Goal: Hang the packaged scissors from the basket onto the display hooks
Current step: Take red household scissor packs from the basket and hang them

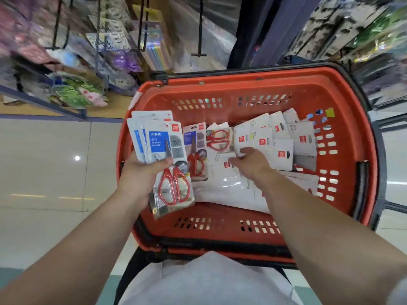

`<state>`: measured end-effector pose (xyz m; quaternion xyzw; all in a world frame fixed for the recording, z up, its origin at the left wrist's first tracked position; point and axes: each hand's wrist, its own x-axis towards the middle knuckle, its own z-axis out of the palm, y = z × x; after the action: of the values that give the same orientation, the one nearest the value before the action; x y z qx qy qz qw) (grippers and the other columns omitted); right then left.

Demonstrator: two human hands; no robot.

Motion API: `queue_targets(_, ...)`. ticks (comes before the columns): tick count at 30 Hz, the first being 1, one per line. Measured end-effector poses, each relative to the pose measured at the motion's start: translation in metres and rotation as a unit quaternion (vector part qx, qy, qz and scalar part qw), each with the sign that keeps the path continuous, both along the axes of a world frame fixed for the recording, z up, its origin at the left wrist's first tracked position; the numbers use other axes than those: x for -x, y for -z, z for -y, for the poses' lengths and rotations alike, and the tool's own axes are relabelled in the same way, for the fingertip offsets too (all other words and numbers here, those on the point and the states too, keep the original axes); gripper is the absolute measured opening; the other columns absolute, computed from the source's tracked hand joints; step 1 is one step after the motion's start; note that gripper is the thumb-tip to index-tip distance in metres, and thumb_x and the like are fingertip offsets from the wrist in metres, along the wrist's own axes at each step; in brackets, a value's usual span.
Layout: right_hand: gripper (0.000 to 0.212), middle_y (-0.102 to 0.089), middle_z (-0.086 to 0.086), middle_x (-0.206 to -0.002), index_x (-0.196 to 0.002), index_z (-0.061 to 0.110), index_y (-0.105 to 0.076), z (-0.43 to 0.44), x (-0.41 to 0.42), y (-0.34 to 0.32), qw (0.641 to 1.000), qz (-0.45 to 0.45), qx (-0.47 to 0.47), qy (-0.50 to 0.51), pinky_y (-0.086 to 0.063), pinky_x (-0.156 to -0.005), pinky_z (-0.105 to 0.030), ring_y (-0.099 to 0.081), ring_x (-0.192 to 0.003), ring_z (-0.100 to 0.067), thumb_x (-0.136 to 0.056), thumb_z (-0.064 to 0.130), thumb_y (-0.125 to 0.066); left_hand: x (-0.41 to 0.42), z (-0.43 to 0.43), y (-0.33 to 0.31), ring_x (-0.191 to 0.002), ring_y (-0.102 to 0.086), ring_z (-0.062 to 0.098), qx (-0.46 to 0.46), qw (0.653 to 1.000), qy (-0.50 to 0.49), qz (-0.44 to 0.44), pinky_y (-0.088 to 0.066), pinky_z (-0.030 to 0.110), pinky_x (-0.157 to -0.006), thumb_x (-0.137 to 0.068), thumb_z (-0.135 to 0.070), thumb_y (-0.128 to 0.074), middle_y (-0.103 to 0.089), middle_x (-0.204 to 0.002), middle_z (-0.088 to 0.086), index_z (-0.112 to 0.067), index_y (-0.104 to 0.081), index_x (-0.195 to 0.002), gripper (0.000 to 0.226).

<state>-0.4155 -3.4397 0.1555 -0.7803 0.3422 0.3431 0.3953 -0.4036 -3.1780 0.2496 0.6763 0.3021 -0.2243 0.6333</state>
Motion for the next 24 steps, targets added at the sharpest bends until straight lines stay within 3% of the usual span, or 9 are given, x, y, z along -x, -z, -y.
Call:
queue_targets(4, 0.055, -0.069, -0.014, -0.13, -0.141, 0.01, -0.055, -0.022, -0.007, 0.023, 0.996, 0.048, 0.06, 0.043, -0.05, -0.094, -0.034, -0.064, -0.119, -0.033, -0.098, 0.043, -0.064, 0.001, -0.002, 0.0, -0.108, -0.076, 0.021, -0.008, 1.0, 0.021, 0.01, -0.058, 0.049, -0.1, -0.085, 0.005, -0.079, -0.08, -0.117, -0.001, -0.021, -0.071, -0.126, 0.05)
queue_targets(7, 0.056, -0.067, -0.014, -0.127, -0.141, 0.012, -0.052, -0.031, -0.018, 0.036, 0.989, 0.102, 0.105, 0.014, -0.053, -0.093, -0.041, -0.065, -0.118, -0.035, -0.096, 0.043, -0.065, 0.005, -0.001, -0.002, -0.106, -0.077, 0.018, -0.028, 0.999, 0.013, 0.015, -0.059, 0.046, -0.098, -0.085, 0.005, -0.079, -0.08, -0.115, -0.003, -0.022, -0.071, -0.126, 0.049)
queue_targets(10, 0.055, -0.064, -0.012, -0.131, -0.14, 0.014, -0.054, -0.035, -0.033, 0.044, 0.988, 0.098, 0.117, -0.002, -0.053, -0.09, -0.041, -0.065, -0.116, -0.035, -0.095, 0.042, -0.068, 0.004, -0.002, -0.003, -0.101, -0.078, 0.017, -0.043, 0.999, -0.014, 0.008, -0.062, 0.042, -0.09, -0.086, 0.004, -0.079, -0.08, -0.113, -0.003, -0.022, -0.07, -0.127, 0.05)
queue_targets(13, 0.046, -0.065, -0.011, -0.123, -0.125, 0.015, -0.063, -0.033, -0.044, 0.052, 0.988, 0.082, 0.127, 0.001, -0.053, -0.08, -0.035, -0.069, -0.103, -0.033, -0.088, 0.041, -0.075, 0.002, -0.003, -0.004, -0.099, -0.079, 0.016, -0.052, 0.998, -0.018, -0.007, -0.063, 0.041, -0.086, -0.086, 0.001, -0.08, -0.081, -0.111, -0.004, -0.023, -0.07, -0.126, 0.048)
queue_targets(16, 0.035, -0.067, -0.012, -0.115, -0.104, 0.016, -0.066, -0.029, -0.044, 0.055, 0.989, 0.091, 0.103, 0.047, -0.058, -0.079, -0.037, -0.07, -0.089, -0.03, -0.08, 0.033, -0.084, 0.001, 0.0, -0.005, -0.1, -0.078, 0.014, -0.06, 0.998, -0.011, -0.014, -0.062, 0.04, -0.087, -0.087, -0.001, -0.08, -0.081, -0.11, -0.008, -0.029, -0.07, -0.121, 0.045)
queue_targets(19, 0.026, -0.069, -0.008, -0.099, -0.093, 0.016, -0.061, -0.022, -0.034, 0.04, 0.981, 0.132, 0.079, 0.116, -0.054, -0.072, -0.033, -0.068, -0.084, -0.028, -0.083, 0.024, -0.083, 0.002, 0.003, -0.005, -0.102, -0.078, 0.016, -0.055, 0.998, -0.012, -0.021, -0.061, 0.041, -0.09, -0.088, 0.002, -0.078, -0.081, -0.111, -0.006, -0.027, -0.072, -0.12, 0.043)
queue_targets(22, 0.031, -0.069, -0.003, -0.091, -0.105, 0.012, -0.06, -0.004, -0.022, 0.004, 0.969, 0.133, -0.015, 0.208, -0.057, -0.067, -0.035, -0.071, -0.082, -0.025, -0.083, 0.013, -0.082, 0.005, 0.01, -0.003, -0.093, -0.08, 0.018, -0.028, 0.997, -0.052, -0.043, -0.064, 0.038, -0.077, -0.089, 0.001, -0.078, -0.082, -0.104, -0.003, -0.024, -0.073, -0.118, 0.039)
queue_targets(24, 0.053, -0.07, -0.002, -0.1, -0.122, 0.016, -0.054, 0.01, -0.012, -0.03, 0.958, 0.121, -0.113, 0.232, -0.057, -0.055, -0.028, -0.073, -0.07, -0.013, -0.081, 0.004, -0.084, 0.008, 0.017, -0.002, -0.088, -0.08, 0.021, 0.0, 0.994, -0.084, -0.068, -0.064, 0.037, -0.069, -0.089, -0.001, -0.078, -0.082, -0.101, 0.0, -0.021, -0.073, -0.117, 0.035)
